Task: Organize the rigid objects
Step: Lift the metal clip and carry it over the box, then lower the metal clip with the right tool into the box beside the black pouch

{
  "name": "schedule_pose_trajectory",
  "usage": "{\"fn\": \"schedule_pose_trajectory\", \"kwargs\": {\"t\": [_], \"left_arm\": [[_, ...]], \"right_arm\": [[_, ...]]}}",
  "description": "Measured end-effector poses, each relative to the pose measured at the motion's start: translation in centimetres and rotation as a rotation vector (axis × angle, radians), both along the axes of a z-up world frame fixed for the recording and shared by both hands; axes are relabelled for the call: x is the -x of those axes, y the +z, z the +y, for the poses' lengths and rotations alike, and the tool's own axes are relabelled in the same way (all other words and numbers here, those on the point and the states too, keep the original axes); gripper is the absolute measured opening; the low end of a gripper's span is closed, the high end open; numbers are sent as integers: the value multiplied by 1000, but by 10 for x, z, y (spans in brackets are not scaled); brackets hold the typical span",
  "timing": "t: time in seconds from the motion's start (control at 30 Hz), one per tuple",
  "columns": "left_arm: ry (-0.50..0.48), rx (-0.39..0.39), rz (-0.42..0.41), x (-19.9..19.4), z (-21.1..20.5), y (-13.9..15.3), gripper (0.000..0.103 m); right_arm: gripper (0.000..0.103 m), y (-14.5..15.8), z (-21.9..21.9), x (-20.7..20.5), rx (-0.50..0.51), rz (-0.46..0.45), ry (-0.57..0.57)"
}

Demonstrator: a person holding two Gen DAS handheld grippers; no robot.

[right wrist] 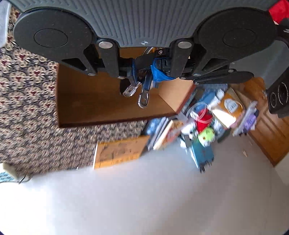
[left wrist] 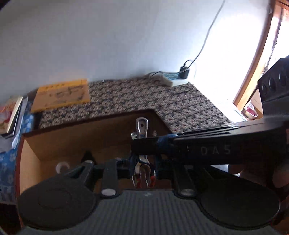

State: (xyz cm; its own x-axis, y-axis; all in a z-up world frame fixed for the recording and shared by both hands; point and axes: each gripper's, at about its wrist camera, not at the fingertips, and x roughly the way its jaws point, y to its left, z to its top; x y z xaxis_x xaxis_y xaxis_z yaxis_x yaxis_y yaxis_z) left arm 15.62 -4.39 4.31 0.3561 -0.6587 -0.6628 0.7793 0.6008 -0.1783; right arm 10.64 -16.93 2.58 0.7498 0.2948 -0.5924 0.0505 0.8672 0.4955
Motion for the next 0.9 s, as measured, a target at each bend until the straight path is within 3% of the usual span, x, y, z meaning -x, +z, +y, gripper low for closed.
{"fn": "schedule_pose_trajectory", "kwargs": {"t": [0.3,0.53,0.7,0.9], "left_arm": [[88,-141,148,-42,0,-53,15],[151,-265,225,-55,4,-75,15],[178,-327,251,-59,4,-83,15],[193,-342,255,-61,6,-87,15]], "right_arm": [[0,-46,17,-48,-37,191,70],[0,-69,35,-68,-76,315,121],[0,-72,42,-72,-71,340,162],[0,-73,43,-73,-42,336,172]]}}
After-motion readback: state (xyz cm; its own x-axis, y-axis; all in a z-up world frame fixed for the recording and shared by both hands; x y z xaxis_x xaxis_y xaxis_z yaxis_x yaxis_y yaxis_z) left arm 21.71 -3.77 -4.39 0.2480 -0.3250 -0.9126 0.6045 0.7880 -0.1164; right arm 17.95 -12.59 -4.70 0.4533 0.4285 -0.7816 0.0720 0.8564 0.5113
